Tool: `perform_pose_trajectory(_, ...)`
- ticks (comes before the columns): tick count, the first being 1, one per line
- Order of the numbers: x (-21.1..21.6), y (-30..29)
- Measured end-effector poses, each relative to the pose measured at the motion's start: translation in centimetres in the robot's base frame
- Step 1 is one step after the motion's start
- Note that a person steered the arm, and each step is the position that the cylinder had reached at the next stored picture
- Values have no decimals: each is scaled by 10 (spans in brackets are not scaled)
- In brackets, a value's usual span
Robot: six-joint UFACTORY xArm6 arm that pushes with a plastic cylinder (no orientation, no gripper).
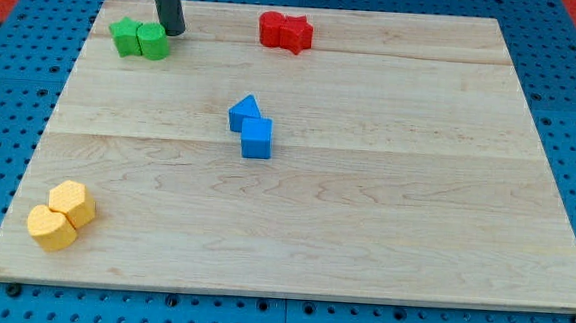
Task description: Move the green star towards the yellow hexagon
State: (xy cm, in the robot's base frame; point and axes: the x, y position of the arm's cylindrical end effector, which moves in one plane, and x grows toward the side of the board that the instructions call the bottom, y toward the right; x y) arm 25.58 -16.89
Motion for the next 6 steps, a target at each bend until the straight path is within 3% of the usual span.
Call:
perform_pose_trajectory(3,-23,3)
perform_pose_trajectory(4,2,7)
perform_pose_trajectory(6,93,37)
